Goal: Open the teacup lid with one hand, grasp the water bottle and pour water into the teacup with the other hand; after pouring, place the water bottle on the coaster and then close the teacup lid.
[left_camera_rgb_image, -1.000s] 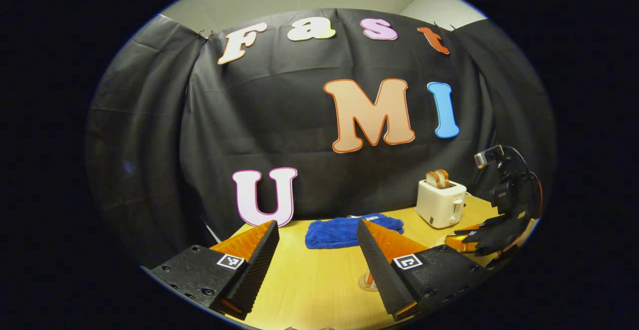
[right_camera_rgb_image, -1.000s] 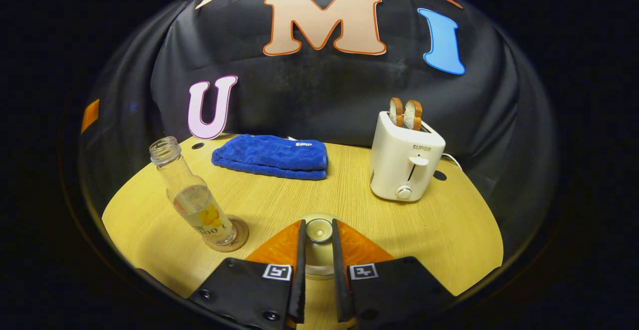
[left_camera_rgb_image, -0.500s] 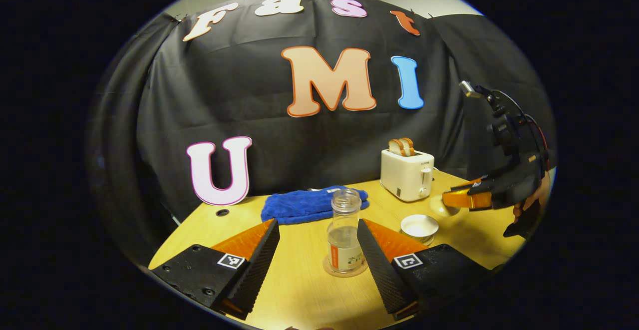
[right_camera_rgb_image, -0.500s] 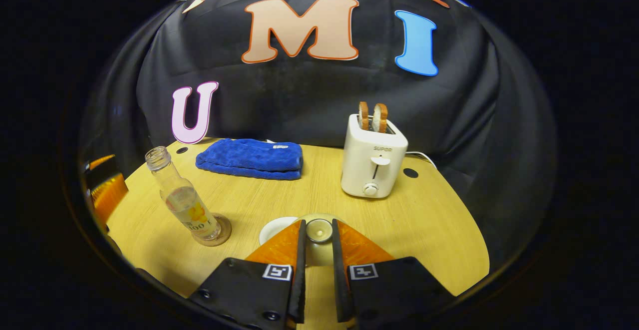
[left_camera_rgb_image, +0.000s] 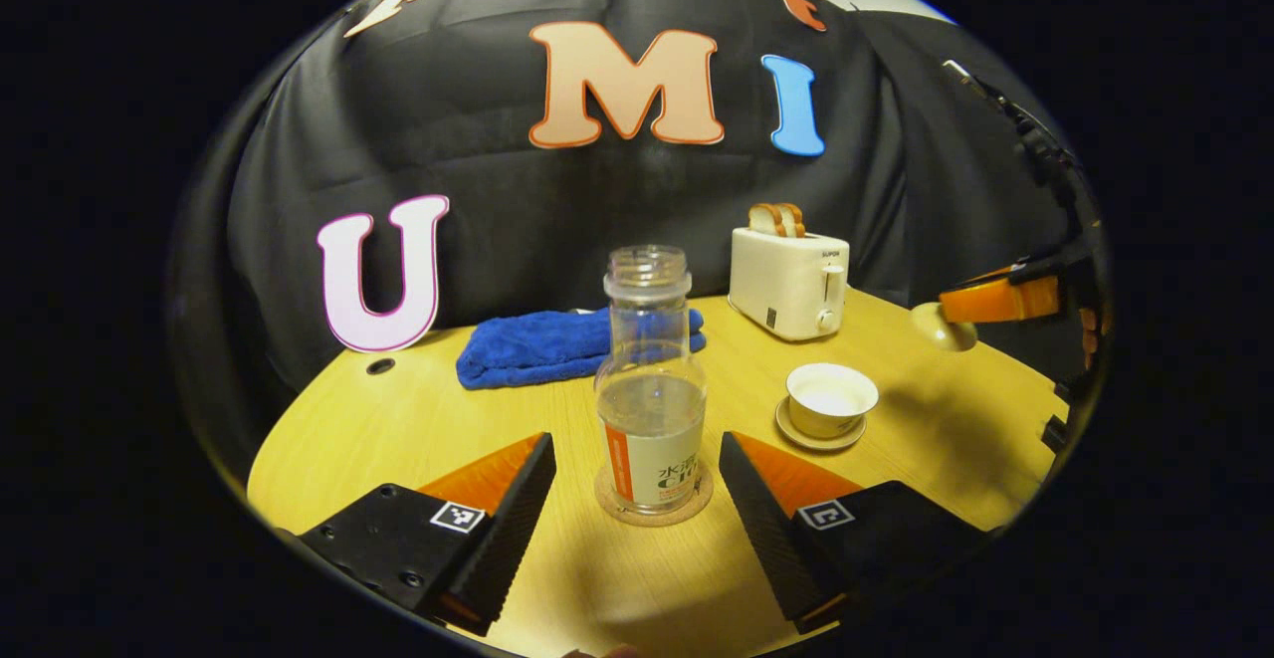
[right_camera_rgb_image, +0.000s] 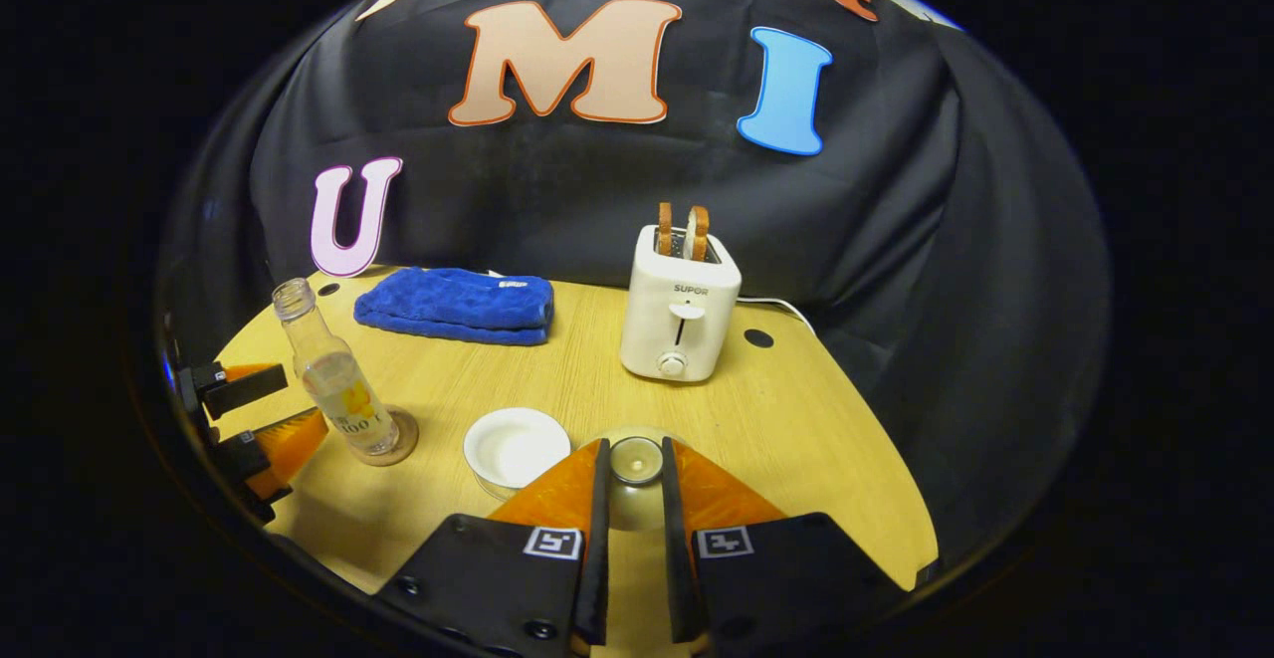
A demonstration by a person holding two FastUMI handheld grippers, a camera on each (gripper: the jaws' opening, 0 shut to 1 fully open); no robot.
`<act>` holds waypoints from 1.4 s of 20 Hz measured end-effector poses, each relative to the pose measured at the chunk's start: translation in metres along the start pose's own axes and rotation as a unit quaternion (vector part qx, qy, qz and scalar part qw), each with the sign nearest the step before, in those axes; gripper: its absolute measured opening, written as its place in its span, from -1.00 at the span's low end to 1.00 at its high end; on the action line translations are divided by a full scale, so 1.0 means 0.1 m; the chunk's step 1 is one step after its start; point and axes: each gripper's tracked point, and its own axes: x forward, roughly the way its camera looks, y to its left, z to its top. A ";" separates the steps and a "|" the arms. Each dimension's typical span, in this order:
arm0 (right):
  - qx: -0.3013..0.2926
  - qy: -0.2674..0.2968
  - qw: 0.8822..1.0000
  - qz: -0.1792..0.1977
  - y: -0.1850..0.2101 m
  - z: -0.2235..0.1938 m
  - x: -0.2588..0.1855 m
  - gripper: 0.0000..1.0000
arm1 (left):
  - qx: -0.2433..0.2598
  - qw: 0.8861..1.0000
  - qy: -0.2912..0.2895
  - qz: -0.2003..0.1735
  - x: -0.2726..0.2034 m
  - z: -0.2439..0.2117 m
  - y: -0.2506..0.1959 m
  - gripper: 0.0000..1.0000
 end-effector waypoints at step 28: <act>0.043 -0.004 0.999 0.002 -0.26 -0.12 -0.05 -0.48 | 0.277 0.956 0.082 0.057 0.51 0.00 0.17 0.43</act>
